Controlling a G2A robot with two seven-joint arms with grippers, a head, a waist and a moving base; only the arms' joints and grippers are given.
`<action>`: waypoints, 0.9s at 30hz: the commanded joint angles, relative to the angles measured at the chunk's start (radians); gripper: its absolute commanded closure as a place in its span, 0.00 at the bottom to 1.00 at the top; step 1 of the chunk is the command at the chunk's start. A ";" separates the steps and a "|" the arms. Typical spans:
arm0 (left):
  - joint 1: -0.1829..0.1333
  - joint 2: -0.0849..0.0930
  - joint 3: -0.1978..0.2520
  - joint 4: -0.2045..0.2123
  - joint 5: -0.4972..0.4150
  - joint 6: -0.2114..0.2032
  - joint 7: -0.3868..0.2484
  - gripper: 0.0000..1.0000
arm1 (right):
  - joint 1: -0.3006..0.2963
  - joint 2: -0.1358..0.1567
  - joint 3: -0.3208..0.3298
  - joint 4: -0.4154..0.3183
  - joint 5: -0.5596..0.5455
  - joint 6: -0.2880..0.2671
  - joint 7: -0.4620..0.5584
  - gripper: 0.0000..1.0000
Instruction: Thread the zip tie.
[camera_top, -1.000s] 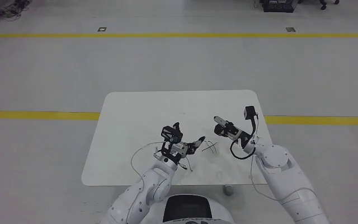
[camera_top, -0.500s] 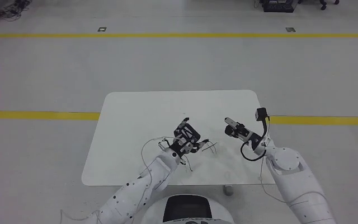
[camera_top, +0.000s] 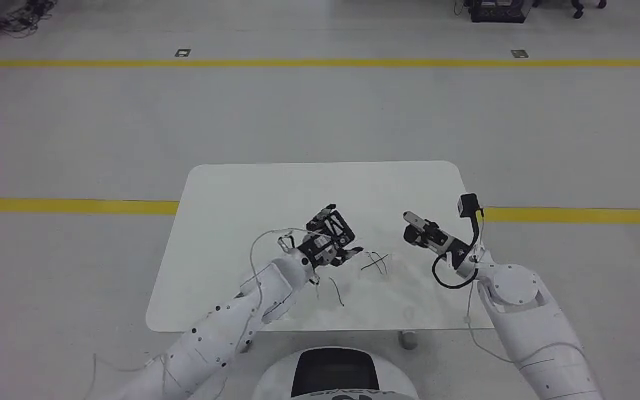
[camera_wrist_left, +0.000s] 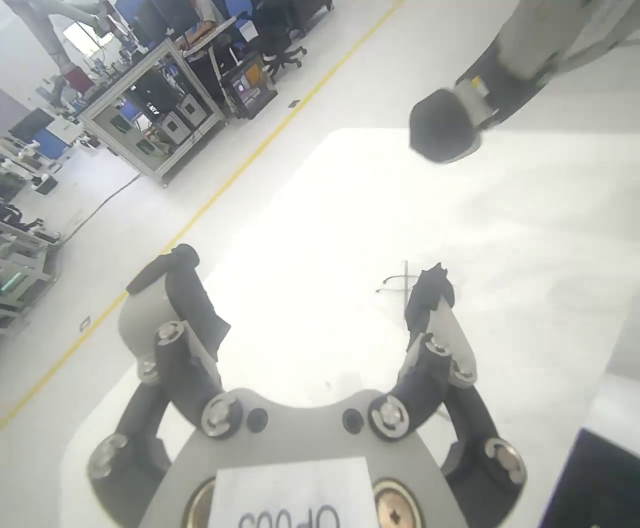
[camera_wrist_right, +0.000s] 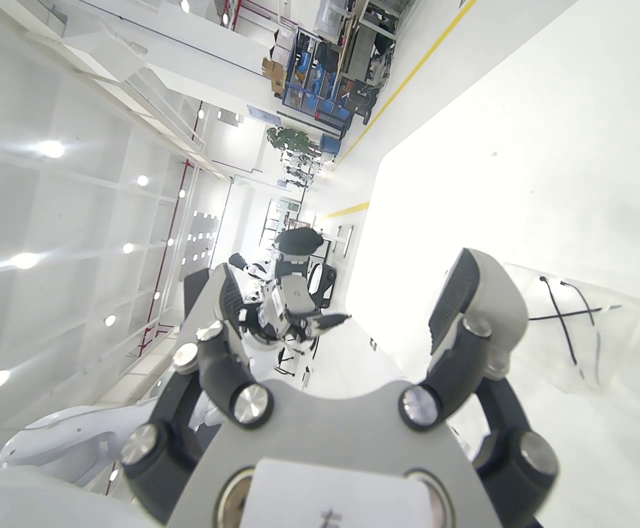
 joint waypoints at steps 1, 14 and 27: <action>-0.080 0.037 0.050 -0.016 0.000 -0.114 -0.088 0.00 | 0.000 0.000 0.000 0.000 0.000 0.000 0.000 0.00; -0.440 0.167 0.596 0.023 -0.001 -0.154 -0.253 0.00 | 0.000 0.000 0.000 0.000 0.000 0.000 0.000 0.00; -0.427 0.151 0.596 0.005 0.000 -0.154 -0.270 0.00 | 0.000 0.000 0.000 0.000 0.000 0.000 0.000 0.00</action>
